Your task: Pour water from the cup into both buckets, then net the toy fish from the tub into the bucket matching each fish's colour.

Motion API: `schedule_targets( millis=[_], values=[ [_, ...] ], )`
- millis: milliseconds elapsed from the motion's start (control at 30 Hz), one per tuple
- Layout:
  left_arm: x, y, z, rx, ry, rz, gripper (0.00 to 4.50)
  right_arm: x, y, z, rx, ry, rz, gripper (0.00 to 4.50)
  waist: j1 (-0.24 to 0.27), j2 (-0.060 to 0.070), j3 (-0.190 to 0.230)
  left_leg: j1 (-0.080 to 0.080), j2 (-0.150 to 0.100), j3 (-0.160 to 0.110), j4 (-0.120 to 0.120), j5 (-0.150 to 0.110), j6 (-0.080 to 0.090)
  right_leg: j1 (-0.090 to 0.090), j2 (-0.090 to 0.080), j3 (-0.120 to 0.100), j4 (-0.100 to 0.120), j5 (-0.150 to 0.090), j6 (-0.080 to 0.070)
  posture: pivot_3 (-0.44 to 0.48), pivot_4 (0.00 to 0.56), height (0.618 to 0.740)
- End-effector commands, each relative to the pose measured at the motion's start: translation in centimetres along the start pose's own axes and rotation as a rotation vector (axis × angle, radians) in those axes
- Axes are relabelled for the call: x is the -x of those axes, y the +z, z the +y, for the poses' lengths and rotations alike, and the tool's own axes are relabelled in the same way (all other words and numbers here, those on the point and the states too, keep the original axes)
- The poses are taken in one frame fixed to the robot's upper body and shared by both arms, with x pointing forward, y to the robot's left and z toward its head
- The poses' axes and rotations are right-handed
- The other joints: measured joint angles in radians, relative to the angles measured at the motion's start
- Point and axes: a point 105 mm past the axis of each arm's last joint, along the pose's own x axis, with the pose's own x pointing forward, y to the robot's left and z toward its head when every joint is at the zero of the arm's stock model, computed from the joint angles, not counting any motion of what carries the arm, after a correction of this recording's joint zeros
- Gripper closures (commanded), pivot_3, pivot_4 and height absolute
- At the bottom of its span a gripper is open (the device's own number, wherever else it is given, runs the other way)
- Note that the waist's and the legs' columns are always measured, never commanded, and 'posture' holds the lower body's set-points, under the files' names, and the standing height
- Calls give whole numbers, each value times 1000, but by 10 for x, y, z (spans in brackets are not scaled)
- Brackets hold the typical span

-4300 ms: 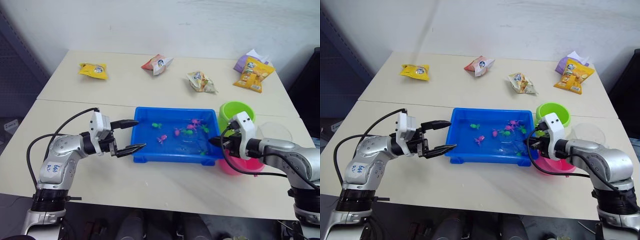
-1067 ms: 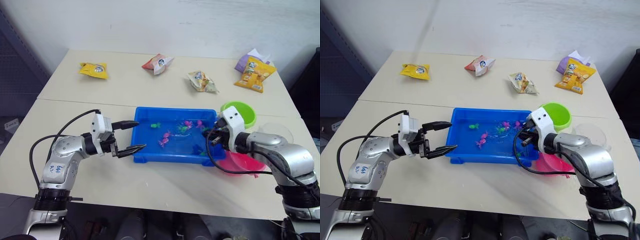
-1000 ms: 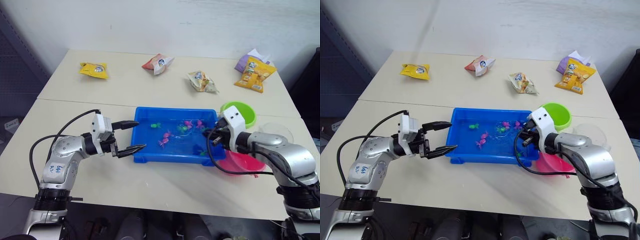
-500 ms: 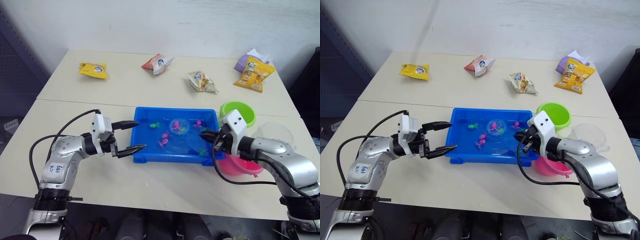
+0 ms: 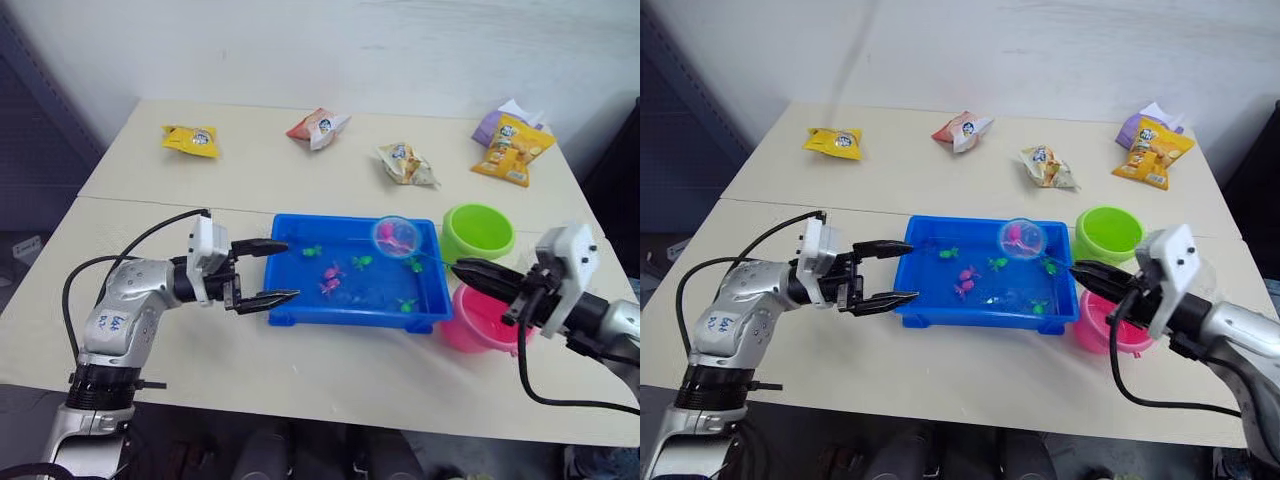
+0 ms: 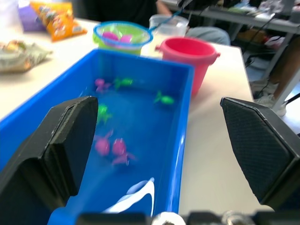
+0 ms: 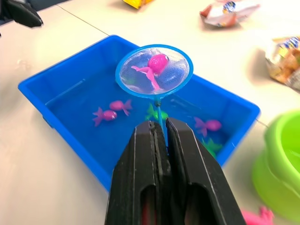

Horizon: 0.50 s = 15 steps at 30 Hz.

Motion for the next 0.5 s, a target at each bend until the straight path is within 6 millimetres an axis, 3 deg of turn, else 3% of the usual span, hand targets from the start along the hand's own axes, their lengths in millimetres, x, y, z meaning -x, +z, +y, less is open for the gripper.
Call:
schedule_targets(
  millis=[33,200,367,500],
  values=[
    [-12,8,-3,-2,-62,-46,8,26,17,7,60,-37,-54,4500,5,0,0,0,0,0,0,0,0,0,0,0,1,0,0,0,150,740],
    [-26,9,-3,13,-120,-74,8,73,1,7,144,-200,4,4500,16,0,0,1,0,1,-1,0,0,1,2,1,1,0,0,0,150,740],
    [-32,7,-2,18,-154,-78,8,102,-12,3,233,-335,-13,4500,9,-1,0,3,0,3,0,0,0,1,2,4,0,0,1,0,150,740],
    [-35,6,-1,14,-163,-84,8,118,-33,8,359,-321,12,4500,5,0,0,4,0,3,-2,1,-1,1,2,4,1,0,1,0,150,740]
  ],
)
